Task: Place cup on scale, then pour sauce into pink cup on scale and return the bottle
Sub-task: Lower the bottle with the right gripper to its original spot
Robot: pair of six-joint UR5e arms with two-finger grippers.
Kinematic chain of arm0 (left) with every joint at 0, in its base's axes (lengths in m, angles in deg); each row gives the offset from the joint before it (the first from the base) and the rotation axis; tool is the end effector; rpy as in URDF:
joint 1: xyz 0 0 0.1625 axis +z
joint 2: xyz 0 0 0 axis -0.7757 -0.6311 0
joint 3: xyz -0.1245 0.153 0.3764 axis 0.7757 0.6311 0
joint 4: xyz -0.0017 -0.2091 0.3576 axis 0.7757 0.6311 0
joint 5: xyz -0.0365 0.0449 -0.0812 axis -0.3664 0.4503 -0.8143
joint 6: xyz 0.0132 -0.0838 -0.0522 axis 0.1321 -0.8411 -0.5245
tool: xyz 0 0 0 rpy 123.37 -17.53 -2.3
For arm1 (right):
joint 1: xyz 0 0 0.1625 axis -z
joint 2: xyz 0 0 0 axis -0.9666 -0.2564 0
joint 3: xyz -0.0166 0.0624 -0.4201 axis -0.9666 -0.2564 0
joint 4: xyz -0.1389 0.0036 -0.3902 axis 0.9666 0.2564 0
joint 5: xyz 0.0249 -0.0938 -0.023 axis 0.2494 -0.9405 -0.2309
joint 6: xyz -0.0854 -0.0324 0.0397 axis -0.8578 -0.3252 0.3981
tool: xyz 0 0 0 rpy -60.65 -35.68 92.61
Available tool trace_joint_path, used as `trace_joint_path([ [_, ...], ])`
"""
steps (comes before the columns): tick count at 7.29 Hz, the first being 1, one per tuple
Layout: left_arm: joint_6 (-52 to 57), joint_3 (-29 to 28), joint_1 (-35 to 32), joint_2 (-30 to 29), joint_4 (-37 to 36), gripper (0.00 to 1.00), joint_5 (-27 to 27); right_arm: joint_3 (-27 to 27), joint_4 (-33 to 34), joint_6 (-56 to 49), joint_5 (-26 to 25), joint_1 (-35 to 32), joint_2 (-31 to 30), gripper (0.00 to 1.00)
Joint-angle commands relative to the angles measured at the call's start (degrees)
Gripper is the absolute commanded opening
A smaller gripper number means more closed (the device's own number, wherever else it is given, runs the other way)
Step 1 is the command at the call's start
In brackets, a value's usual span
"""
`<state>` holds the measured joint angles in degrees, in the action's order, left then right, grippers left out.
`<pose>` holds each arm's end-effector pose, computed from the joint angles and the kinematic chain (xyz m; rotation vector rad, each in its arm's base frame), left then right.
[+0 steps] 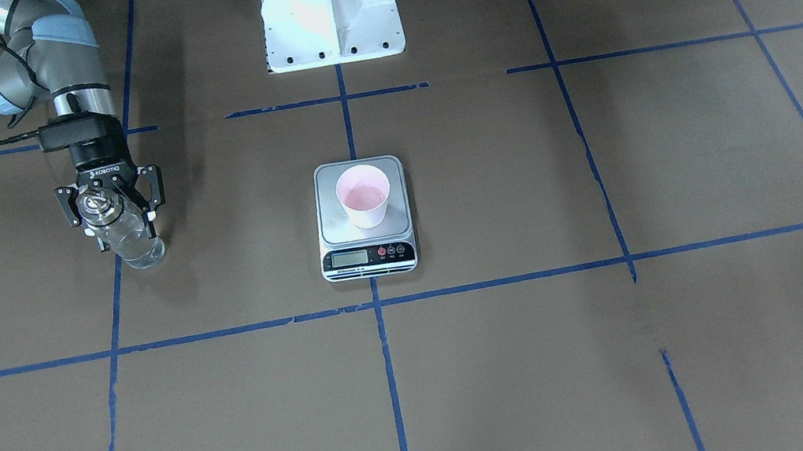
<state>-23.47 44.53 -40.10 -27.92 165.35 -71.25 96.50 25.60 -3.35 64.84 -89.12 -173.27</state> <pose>-0.0701 -0.4938 0.6052 0.1600 0.7884 0.2419 -0.4111 -0.3176 0.4743 1.0840 -0.6968 0.2682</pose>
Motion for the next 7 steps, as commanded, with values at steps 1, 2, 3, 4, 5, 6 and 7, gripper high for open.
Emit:
trace_joint_path([
  [1, 0.00, -0.04, 0.00, 0.00, -0.09, 1.00, 0.00, -0.03, 0.00, 0.04, 0.01, 0.00, -0.01, 1.00],
  [2, 0.00, -0.12, 0.00, 0.08, -0.09, 1.00, 0.00, -0.03, 0.00, 0.04, 0.01, 0.00, -0.01, 1.00],
  [3, 0.00, -0.12, 0.00, 0.09, -0.09, 1.00, 0.00, -0.03, 0.00, 0.04, 0.01, 0.00, -0.01, 1.00],
  [4, 0.00, -0.12, 0.00, 0.09, -0.09, 1.00, 0.00, -0.03, 0.00, 0.04, 0.01, 0.00, -0.09, 1.00],
  [5, 0.00, -0.12, 0.00, 0.17, -0.09, 1.00, 0.00, -0.03, -0.09, 0.04, 0.01, 0.00, -0.09, 1.00],
  [6, 0.00, -0.04, 0.00, 0.17, -0.09, 1.00, 0.00, -0.03, -0.09, 0.56, -0.08, 0.00, -0.27, 1.00],
  [7, 0.00, -0.04, 0.00, 0.17, -0.09, 1.00, 0.00, 0.06, -0.44, 4.57, -0.08, 0.17, -1.40, 1.00],
])
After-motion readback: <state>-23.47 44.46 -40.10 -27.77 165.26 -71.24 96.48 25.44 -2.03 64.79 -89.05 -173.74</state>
